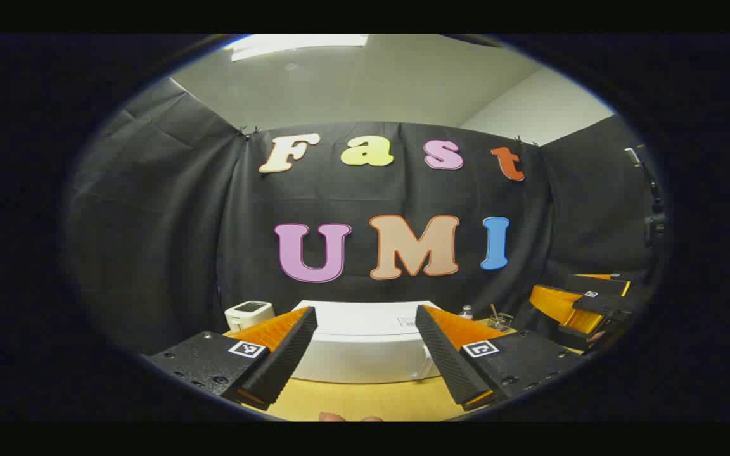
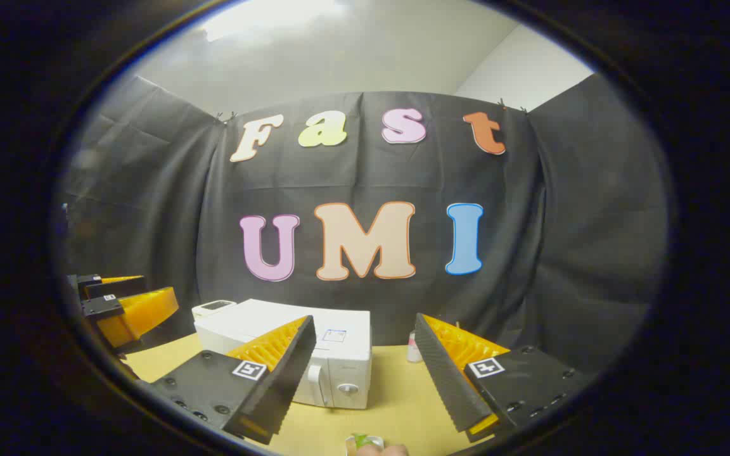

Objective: Open the microwave oven with the left hand, put the food in, and close the microwave oven.

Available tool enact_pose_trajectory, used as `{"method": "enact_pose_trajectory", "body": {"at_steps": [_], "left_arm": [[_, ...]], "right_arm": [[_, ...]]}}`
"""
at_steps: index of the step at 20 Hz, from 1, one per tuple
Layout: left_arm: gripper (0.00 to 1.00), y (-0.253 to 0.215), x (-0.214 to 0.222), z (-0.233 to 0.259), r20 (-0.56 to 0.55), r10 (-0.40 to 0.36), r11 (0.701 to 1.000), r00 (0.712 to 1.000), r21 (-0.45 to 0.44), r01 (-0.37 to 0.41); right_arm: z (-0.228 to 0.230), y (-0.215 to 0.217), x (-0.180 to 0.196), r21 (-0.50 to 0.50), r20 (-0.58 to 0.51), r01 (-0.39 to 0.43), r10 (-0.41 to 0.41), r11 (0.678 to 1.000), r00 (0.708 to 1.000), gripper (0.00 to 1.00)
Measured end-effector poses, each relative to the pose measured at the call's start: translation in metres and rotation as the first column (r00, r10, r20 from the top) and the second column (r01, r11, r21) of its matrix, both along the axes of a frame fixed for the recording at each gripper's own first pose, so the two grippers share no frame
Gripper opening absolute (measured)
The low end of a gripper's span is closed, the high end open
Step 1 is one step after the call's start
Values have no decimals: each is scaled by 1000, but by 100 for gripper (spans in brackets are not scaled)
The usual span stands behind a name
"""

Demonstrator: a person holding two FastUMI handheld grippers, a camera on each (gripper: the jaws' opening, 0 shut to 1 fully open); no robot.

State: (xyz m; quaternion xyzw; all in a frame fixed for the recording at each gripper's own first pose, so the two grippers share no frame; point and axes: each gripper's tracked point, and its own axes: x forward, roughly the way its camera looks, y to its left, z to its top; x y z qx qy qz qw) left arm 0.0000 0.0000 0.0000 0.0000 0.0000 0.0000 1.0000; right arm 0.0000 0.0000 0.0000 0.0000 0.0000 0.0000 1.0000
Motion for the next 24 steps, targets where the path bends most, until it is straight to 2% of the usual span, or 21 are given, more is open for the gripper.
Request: {"method": "enact_pose_trajectory", "body": {"at_steps": [5, 15, 24], "left_arm": [[96, 2, 0, -3, -13, 26, 1000, 1000, 9, -26], [97, -3, 2, -23, -69, -1, 1000, 998, 9, 2], [98, -10, 0, -23, -68, -6, 998, 998, 69, 10]], "right_arm": [[3, -1, -3, -43, 10, -8, 8, 999, 1000, 96], [4, -7, 0, -59, 25, 5, -4, 998, 1000, 96], [5, -9, 1, -63, 31, -2, 4, 998, 1000, 96]]}}
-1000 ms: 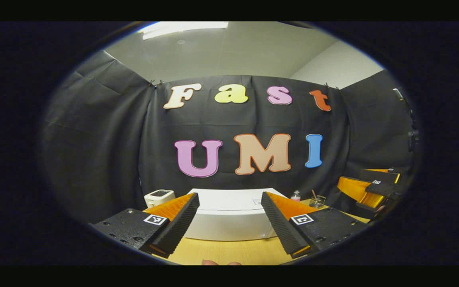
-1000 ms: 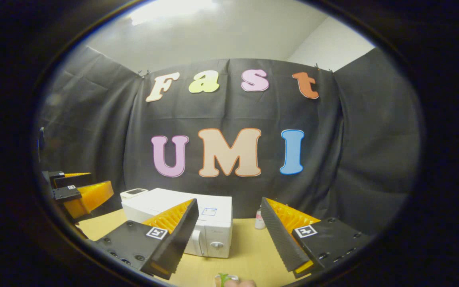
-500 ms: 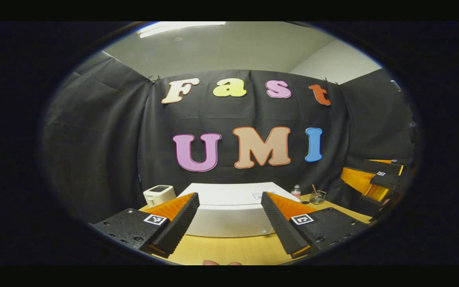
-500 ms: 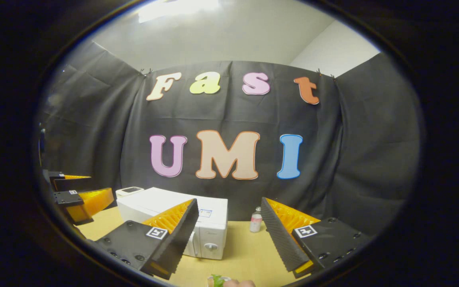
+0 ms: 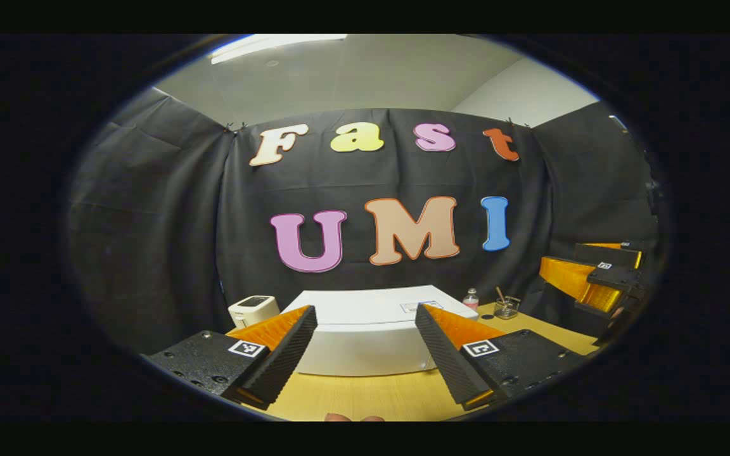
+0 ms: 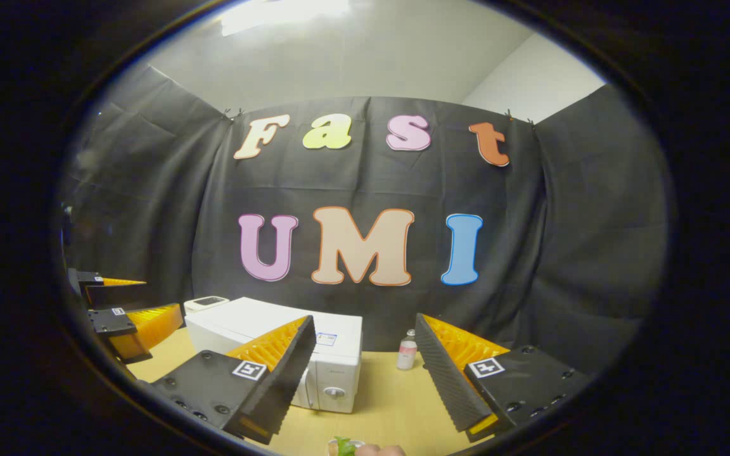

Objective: Open the microwave oven with the left hand, put the food in, and close the microwave oven.

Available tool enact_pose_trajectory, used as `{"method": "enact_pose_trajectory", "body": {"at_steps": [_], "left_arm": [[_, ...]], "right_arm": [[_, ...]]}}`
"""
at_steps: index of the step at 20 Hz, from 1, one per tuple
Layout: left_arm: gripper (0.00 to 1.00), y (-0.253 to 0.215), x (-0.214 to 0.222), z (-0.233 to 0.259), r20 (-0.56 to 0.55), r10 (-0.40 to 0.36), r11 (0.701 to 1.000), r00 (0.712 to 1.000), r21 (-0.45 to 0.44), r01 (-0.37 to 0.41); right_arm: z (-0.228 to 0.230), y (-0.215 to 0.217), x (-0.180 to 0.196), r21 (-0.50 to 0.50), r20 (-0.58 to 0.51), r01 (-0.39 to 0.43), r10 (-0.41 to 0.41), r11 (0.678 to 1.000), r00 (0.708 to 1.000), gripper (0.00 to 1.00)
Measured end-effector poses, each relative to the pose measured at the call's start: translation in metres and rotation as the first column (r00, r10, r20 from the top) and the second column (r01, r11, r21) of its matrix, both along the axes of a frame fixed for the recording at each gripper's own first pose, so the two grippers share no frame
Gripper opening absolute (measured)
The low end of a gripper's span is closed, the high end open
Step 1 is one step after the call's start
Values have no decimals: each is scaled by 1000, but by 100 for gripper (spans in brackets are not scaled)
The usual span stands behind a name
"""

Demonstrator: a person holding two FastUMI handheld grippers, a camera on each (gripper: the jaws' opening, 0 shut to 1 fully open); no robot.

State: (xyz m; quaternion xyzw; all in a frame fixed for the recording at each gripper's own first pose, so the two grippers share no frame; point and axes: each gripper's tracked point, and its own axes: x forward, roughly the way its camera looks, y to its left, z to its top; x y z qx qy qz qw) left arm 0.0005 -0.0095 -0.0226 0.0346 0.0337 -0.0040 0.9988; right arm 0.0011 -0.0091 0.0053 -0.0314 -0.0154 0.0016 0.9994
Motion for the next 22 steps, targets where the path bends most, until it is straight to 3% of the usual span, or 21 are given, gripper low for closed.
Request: {"method": "enact_pose_trajectory", "body": {"at_steps": [8, 13, 18, 22], "left_arm": [[96, -12, 5, -11, -10, -27, 1000, 1000, 9, 27], [96, -35, 29, -82, -125, -57, 998, 991, -45, 51], [98, -77, 61, -183, -328, -119, 990, 937, -111, 87], [99, -104, 86, -228, -426, -166, 984, 889, -136, 118]], "right_arm": [[6, -4, -4, -6, 11, -23, 23, 1000, 1000, 99], [14, -21, -8, -16, 35, -18, 19, 1000, 999, 95], [14, -50, -21, -48, 31, 30, -28, 998, 999, 99], [6, -74, -29, -55, 1, 81, -81, 995, 997, 95]]}}
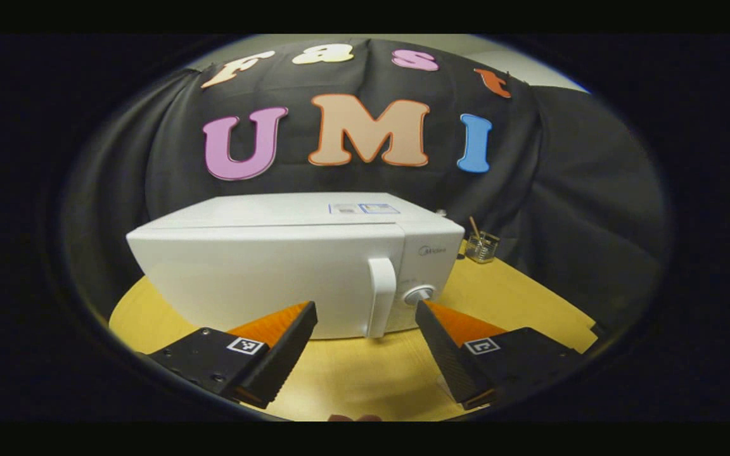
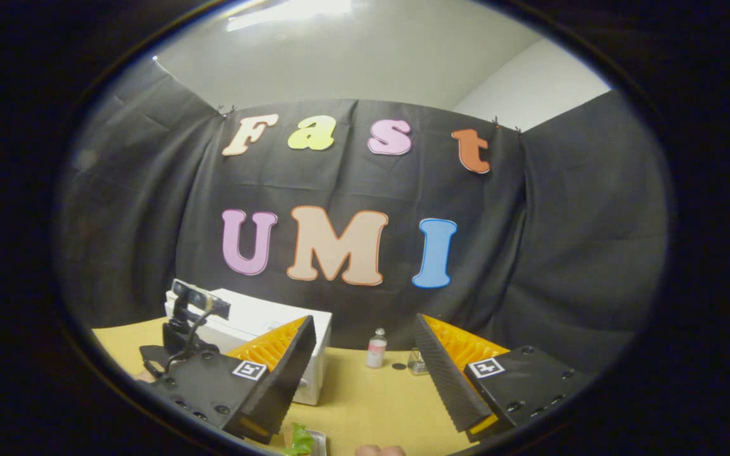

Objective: Open the microwave oven with the left hand, put the food in, and close the microwave oven.

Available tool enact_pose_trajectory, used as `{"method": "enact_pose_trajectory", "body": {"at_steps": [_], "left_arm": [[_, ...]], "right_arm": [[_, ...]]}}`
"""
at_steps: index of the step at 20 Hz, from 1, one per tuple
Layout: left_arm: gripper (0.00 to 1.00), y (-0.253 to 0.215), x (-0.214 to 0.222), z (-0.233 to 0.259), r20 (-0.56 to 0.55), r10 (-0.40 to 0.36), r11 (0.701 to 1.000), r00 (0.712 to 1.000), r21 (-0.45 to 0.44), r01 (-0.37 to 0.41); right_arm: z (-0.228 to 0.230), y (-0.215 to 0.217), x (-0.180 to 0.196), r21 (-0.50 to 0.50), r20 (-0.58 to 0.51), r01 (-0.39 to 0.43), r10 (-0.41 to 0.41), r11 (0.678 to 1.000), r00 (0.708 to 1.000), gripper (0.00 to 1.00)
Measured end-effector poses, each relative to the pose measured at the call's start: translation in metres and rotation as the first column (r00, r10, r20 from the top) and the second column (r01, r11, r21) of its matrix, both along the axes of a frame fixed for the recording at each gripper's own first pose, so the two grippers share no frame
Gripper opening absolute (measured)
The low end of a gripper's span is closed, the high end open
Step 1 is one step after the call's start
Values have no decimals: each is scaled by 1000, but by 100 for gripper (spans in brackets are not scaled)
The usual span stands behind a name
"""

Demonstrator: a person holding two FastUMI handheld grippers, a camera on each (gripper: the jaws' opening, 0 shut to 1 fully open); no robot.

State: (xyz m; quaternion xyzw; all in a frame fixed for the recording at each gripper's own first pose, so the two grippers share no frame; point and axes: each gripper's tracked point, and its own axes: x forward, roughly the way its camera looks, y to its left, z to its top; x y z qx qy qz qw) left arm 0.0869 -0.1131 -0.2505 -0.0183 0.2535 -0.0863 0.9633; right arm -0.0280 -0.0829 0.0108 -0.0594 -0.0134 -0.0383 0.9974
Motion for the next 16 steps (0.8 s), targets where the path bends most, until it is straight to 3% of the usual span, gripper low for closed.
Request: {"method": "enact_pose_trajectory", "body": {"at_steps": [7, 10, 11, 12, 13, 14, 15, 16], "left_arm": [[98, -20, 26, -31, -60, -35, 999, 998, 12, 36], [92, -25, 31, -32, -57, -53, 998, 997, 19, 54], [88, -24, 32, -33, -55, -47, 998, 997, 25, 49], [75, -22, 35, -33, -54, -34, 999, 998, 27, 36], [68, -23, 35, -34, -59, -25, 1000, 998, 15, 25], [52, -20, 42, -38, -60, -14, 1000, 998, 20, 16], [53, -15, 39, -36, -62, -5, 1000, 998, 25, 6], [39, -14, 41, -38, -73, -2, 1000, 997, 21, 4]], "right_arm": [[-14, -37, -10, -22, -45, 89, -90, 996, 995, 96], [-14, -47, -9, -6, -47, 113, -113, 994, 993, 96], [-15, -48, -9, -1, -51, 114, -114, 993, 992, 96], [-19, -49, -9, 0, -62, 115, -115, 993, 992, 96], [-21, -49, -9, -1, -68, 113, -113, 994, 991, 96], [-21, -48, -8, -4, -71, 110, -110, 994, 991, 96], [-21, -47, -9, -8, -70, 108, -109, 994, 992, 96], [-21, -46, -7, -9, -69, 106, -106, 994, 992, 96]]}}
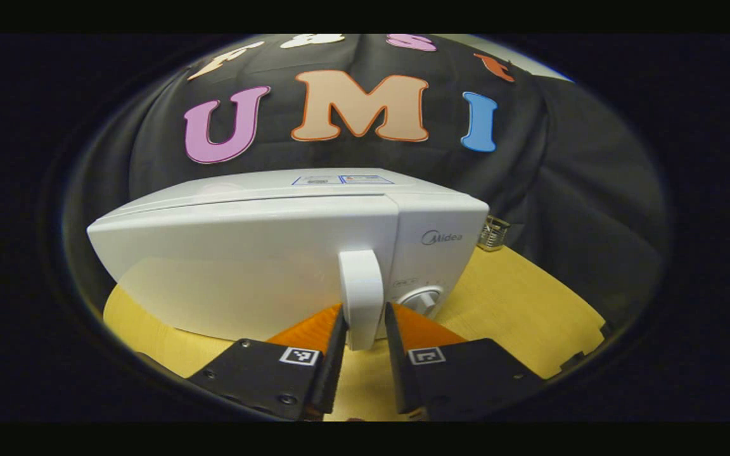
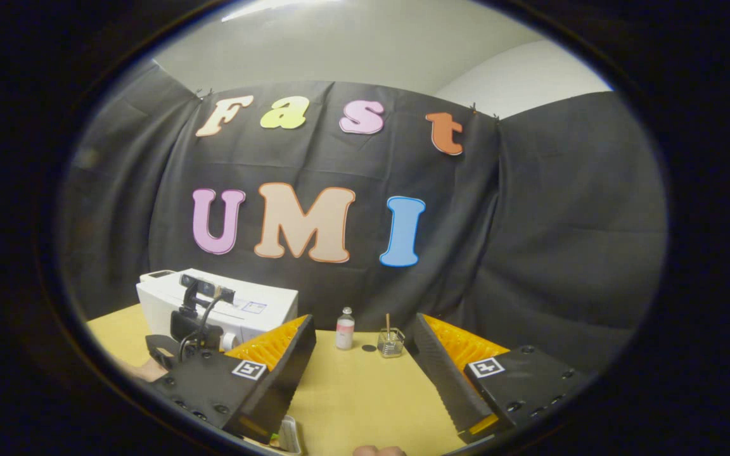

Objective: Open the microwave oven with the left hand, put the food in, and close the microwave oven.

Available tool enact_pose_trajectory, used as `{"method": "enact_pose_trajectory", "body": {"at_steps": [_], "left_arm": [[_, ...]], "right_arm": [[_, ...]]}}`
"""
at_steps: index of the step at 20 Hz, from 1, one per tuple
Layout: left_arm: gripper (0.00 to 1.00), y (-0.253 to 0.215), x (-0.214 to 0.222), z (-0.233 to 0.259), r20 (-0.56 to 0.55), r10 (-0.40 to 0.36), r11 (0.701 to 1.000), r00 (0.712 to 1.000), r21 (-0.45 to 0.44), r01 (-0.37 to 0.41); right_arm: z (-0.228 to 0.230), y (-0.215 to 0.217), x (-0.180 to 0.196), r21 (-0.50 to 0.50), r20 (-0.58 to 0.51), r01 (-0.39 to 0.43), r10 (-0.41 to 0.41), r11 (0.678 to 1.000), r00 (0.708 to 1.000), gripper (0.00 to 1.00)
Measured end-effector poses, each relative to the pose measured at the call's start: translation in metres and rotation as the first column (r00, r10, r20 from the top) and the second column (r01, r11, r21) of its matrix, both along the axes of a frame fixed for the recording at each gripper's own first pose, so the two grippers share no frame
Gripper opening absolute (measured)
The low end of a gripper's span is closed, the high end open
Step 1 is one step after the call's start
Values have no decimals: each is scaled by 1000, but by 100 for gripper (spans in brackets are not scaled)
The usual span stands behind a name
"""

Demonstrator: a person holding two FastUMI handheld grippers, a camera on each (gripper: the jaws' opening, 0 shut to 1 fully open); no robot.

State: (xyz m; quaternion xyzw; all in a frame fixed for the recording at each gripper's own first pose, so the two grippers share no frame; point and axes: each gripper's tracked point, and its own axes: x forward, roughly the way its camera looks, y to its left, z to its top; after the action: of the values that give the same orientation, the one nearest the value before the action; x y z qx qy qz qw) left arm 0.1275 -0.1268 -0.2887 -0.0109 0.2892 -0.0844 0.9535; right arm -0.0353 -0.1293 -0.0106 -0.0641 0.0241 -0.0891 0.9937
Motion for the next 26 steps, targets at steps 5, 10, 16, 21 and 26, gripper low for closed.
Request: {"method": "enact_pose_trajectory", "body": {"at_steps": [5, 10, 16, 21, 26], "left_arm": [[28, 0, -1, 1, 1, -7, 1000, 1000, 4, 7], [13, 1, -3, 0, -16, -53, 998, 998, 30, 53], [7, 0, -6, 3, -24, -42, 999, 999, 14, 43], [9, 6, -56, 12, -51, -80, 996, 995, -33, 79], [11, 41, -144, 21, -56, -102, 992, 993, -74, 98]], "right_arm": [[-3, 11, 3, 8, -9, -31, 31, 999, 999, 96], [-5, 19, 4, 27, -13, -54, 54, 998, 998, 99], [3, 23, 6, 22, 5, -74, 74, 997, 997, 96], [1, 29, 13, 44, 12, -79, 79, 996, 997, 96], [-6, 56, 28, 52, -1, -149, 149, 988, 989, 99]]}}
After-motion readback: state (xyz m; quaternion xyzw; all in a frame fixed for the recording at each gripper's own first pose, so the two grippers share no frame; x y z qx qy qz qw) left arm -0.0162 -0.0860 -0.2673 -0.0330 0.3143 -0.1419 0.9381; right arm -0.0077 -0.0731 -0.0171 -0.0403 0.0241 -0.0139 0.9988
